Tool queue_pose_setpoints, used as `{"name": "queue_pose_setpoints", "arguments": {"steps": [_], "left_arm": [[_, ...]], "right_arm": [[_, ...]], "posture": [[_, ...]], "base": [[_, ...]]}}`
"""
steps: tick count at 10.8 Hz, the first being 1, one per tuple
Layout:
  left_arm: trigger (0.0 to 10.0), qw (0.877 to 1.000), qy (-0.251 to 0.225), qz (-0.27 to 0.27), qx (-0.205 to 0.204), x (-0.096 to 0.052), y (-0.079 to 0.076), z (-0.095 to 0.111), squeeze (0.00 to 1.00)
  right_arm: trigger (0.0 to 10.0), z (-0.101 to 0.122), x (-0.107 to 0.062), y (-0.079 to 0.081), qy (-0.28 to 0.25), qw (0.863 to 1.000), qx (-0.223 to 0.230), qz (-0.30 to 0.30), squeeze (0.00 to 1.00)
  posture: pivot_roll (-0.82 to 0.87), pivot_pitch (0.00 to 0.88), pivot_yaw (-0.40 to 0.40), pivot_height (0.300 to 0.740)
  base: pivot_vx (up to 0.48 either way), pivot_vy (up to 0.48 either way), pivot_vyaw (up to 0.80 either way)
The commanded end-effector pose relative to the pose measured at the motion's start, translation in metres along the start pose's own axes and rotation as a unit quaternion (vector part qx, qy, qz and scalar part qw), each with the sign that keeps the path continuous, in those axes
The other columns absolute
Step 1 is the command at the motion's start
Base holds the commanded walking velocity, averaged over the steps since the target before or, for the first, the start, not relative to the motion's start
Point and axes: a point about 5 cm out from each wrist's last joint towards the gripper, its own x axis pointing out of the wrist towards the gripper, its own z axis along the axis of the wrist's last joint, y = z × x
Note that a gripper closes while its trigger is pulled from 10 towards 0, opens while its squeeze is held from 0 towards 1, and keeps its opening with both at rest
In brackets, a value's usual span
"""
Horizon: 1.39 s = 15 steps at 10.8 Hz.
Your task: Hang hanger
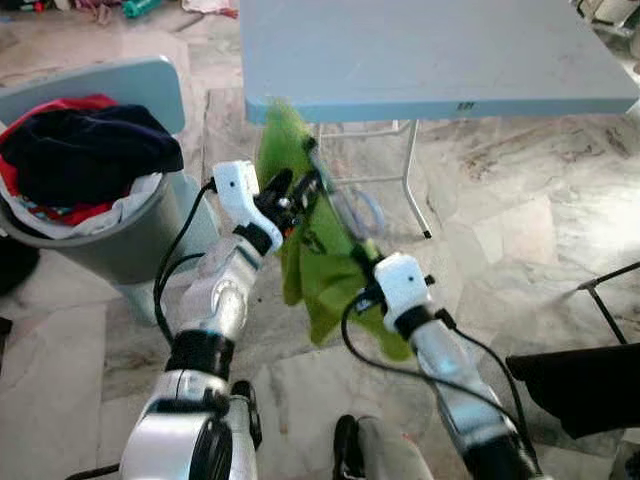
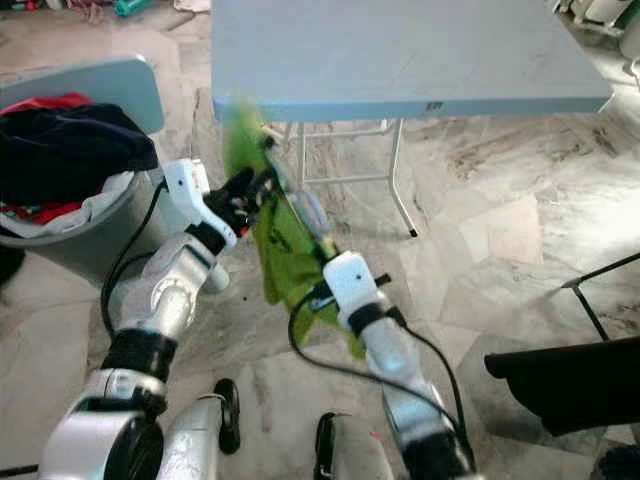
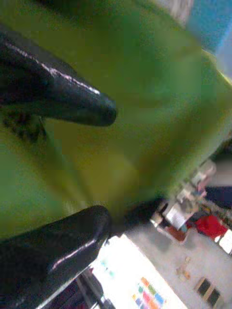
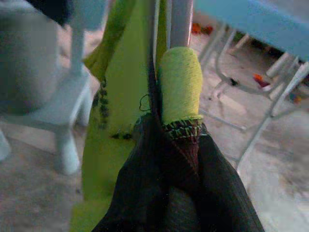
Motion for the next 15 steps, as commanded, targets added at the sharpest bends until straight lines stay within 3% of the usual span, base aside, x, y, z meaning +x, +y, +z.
{"name": "queue_pose_setpoints", "arguments": {"steps": [1, 5, 6, 7, 8, 9, 10, 11, 15], "left_arm": [[10.0, 1.000, 0.009, -0.015, 0.005, 0.000, -0.006, -0.003, 1.00], [10.0, 1.000, 0.022, -0.011, -0.002, -0.002, -0.006, -0.004, 1.00], [10.0, 1.000, 0.025, -0.011, -0.003, -0.003, -0.006, -0.005, 0.90], [10.0, 1.000, 0.030, -0.006, 0.000, -0.003, -0.005, -0.008, 0.55], [10.0, 1.000, 0.028, -0.001, 0.000, -0.003, -0.003, -0.007, 0.27], [10.0, 1.000, 0.026, 0.008, 0.001, -0.002, -0.001, -0.006, 0.24], [10.0, 1.000, 0.024, 0.013, 0.003, -0.003, 0.002, -0.004, 0.05], [10.0, 1.000, 0.023, 0.017, 0.005, -0.003, 0.004, -0.002, 0.00], [10.0, 0.999, 0.017, 0.033, 0.009, -0.003, 0.013, 0.002, 0.00]], "right_arm": [[10.0, -0.006, -0.003, -0.003, 0.013, 1.000, -0.002, -0.011, 0.00], [10.0, -0.009, -0.001, -0.002, 0.010, 1.000, 0.003, -0.017, 0.00], [10.0, -0.008, 0.000, -0.005, 0.009, 1.000, 0.008, -0.027, 0.00], [10.0, -0.003, 0.004, -0.008, 0.003, 0.999, 0.031, -0.039, 0.00], [10.0, 0.002, 0.007, -0.007, -0.004, 0.999, 0.041, -0.031, 0.00], [10.0, 0.005, 0.007, -0.004, -0.012, 0.999, 0.049, -0.021, 0.00], [10.0, 0.008, 0.006, -0.004, -0.018, 0.998, 0.056, -0.020, 0.00], [10.0, 0.011, 0.006, -0.005, -0.023, 0.998, 0.061, -0.021, 0.00], [10.0, 0.018, 0.003, -0.006, -0.037, 0.995, 0.088, -0.018, 0.00]], "posture": [[-0.04, 0.230, -0.079, 0.740], [-0.04, 0.233, -0.081, 0.740], [-0.04, 0.233, -0.081, 0.740], [-0.04, 0.233, -0.079, 0.740], [-0.04, 0.233, -0.079, 0.740], [-0.04, 0.233, -0.084, 0.740], [-0.04, 0.233, -0.084, 0.740], [-0.05, 0.233, -0.082, 0.740], [-0.05, 0.236, -0.082, 0.740]], "base": [[0.000, 0.000, 0.00], [0.000, 0.000, 0.00], [0.000, 0.000, 0.00], [0.000, 0.000, 0.00], [0.000, 0.000, 0.00], [0.000, 0.000, 0.00], [0.000, 0.000, 0.00], [0.000, 0.000, 0.00], [0.000, 0.000, 0.00]]}}
